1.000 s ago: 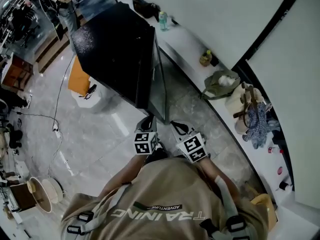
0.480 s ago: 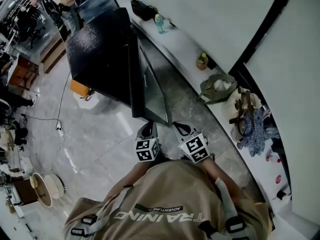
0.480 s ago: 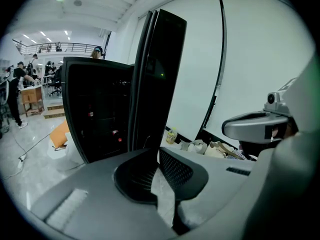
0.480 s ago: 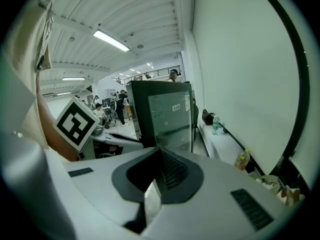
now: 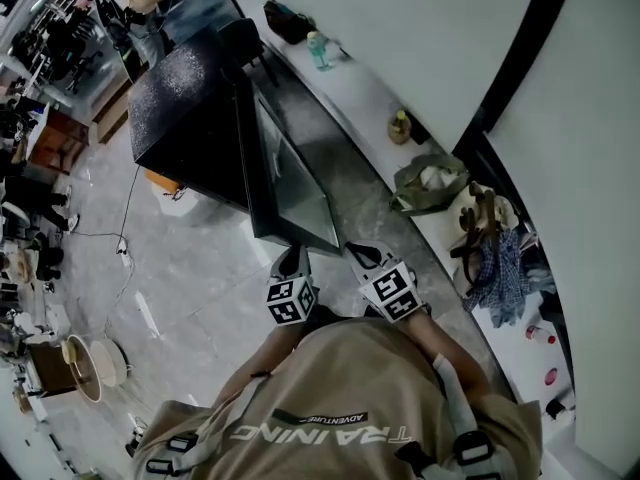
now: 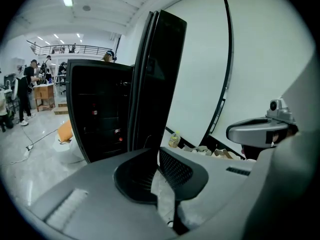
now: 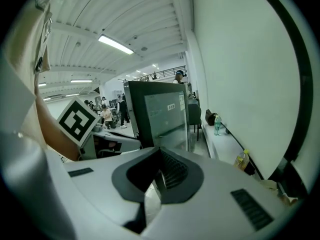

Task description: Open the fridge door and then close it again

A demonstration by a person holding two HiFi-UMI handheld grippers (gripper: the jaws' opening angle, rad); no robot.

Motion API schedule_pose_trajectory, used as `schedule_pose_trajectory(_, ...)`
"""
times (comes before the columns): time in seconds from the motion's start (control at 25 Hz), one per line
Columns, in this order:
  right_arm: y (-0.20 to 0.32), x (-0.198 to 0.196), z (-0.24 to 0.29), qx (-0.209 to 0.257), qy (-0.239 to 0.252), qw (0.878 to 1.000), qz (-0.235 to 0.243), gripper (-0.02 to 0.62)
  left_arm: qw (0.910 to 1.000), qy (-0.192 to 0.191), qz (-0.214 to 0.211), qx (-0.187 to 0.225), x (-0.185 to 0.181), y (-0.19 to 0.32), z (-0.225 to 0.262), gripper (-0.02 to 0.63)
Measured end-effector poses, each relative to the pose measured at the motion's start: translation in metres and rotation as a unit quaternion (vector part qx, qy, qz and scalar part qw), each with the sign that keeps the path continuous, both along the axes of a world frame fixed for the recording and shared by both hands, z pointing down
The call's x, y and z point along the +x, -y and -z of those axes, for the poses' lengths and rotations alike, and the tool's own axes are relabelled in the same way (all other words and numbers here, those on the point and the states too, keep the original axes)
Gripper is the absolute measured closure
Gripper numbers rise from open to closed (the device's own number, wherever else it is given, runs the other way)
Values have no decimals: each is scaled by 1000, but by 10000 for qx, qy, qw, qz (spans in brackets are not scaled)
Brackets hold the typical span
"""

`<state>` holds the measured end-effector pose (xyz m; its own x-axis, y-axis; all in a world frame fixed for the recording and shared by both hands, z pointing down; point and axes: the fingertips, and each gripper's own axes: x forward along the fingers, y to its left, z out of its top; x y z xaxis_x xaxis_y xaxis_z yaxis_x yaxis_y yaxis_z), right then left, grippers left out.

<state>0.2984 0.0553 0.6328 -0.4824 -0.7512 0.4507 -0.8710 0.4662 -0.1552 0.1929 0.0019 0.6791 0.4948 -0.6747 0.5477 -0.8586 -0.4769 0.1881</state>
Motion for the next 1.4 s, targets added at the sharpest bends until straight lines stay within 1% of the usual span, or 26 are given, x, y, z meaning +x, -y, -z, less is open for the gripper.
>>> schedule_pose_trajectory(0.32,-8,30,2,36,-6,9999,100,600,9998,66,186,42,27,-3,2,596)
schedule_pose_trajectory(0.48,-9,51,3,58,16,10000,6,600,9994,63,332,74,36,-3,2,597)
schedule_pose_trajectory(0.6,-13,67,1,29,13,10000,-60,600,9993,66,365,74,45,-4,2,598)
schedule_pose_trajectory(0.8,-18,79,-3,3,48,10000,-70,600,9991,73,420,68,56,-3,1,603)
schedule_pose_trajectory(1.12,-24,89,-5,-55,126,9999,-75,600,9995,129,281,58,72,-4,0,605)
schedule_pose_trajectory(1.32,-25,96,-7,-85,184,9997,-134,600,9998,-62,202,-42,74,-4,-1,606)
schedule_pose_trajectory(1.4,-24,98,-10,-44,201,9997,-149,600,9999,31,123,8,73,-4,-1,606)
